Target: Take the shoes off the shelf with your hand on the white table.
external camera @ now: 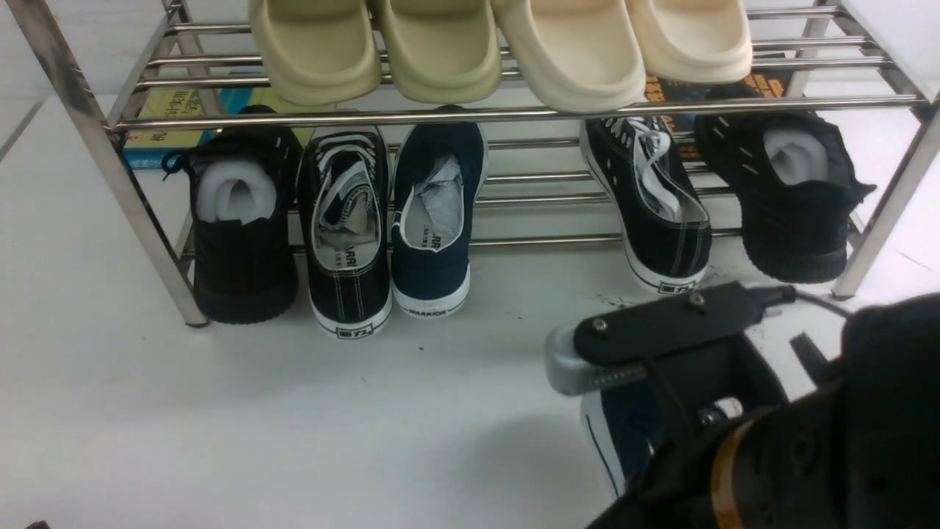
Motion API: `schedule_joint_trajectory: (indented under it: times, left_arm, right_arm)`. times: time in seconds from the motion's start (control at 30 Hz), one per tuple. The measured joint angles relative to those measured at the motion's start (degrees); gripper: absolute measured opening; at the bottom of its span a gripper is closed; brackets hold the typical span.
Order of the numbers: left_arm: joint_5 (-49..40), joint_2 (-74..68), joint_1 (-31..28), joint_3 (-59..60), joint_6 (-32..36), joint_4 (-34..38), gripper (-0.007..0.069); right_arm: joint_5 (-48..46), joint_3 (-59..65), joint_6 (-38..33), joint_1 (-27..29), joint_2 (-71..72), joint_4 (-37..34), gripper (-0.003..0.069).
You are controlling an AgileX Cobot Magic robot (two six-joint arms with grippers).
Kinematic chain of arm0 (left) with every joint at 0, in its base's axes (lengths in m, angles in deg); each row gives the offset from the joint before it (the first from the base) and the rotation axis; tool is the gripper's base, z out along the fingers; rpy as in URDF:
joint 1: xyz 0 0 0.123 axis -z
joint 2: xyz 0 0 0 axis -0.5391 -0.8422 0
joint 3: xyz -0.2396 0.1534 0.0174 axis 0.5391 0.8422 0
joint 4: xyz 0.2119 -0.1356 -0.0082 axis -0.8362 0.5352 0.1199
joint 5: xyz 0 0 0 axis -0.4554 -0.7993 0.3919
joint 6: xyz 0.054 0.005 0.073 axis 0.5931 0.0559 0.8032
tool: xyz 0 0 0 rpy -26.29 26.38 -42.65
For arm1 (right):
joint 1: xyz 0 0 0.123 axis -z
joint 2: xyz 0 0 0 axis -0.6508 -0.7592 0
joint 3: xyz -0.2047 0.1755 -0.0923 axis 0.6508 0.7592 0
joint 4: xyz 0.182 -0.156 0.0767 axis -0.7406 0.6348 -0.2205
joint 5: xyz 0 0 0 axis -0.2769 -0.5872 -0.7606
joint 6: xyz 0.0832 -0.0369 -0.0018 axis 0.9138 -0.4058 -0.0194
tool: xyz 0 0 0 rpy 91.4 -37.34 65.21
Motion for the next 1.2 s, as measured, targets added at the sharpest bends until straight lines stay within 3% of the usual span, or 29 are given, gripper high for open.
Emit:
schedule_joint_trajectory:
  times: [0.17,0.53,0.87,1.2]
  left_arm:
    - [0.0,0.0,0.0,0.0,0.0,0.0,0.0239]
    - [0.0,0.0,0.0,0.0,0.0,0.0,0.0239]
    - [0.0,0.0,0.0,0.0,0.0,0.0,0.0239]
    - [0.0,0.0,0.0,0.0,0.0,0.0,0.0239]
  right_arm:
    - [3.6,6.0,0.0,-0.1,0.0,1.9,0.0033]
    - [14.6,11.2,11.4,-0.1,-4.3,18.9,0.0034]
    - [20.4,11.2,14.2,-0.1,-12.4,19.5,0.004]
    - [21.0,11.2,27.2,-0.1,-13.6,24.3,0.0048]
